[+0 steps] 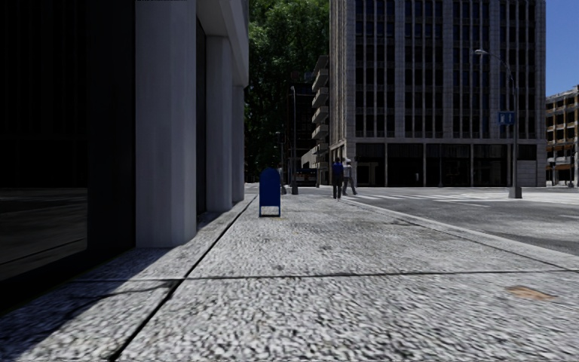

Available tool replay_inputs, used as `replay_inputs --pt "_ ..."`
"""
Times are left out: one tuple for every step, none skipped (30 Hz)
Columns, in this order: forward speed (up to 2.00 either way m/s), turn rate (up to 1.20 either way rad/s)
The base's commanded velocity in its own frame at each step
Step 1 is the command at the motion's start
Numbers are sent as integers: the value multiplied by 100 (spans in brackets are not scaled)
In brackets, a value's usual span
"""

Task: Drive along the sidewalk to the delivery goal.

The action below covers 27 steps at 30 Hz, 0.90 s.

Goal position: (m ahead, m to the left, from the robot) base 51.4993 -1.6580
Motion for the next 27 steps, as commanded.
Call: replay_inputs --pt "200 0" --pt "200 0" --pt "200 0" --pt "200 0" --pt "200 0" --pt "200 0" --pt "200 0" --pt "200 0" --pt "200 0" --pt "200 0" --pt "200 0" --pt "200 0" --pt "200 0" --pt "200 -47" --pt "200 -47" --pt "200 -62" --pt "200 -65" --pt "200 -66" --pt "200 -66" --pt "200 -67" --pt "200 -67" --pt "200 -67" --pt "200 -67" --pt "200 -60" --pt "200 -55" --pt "200 -53" --pt "200 -53"
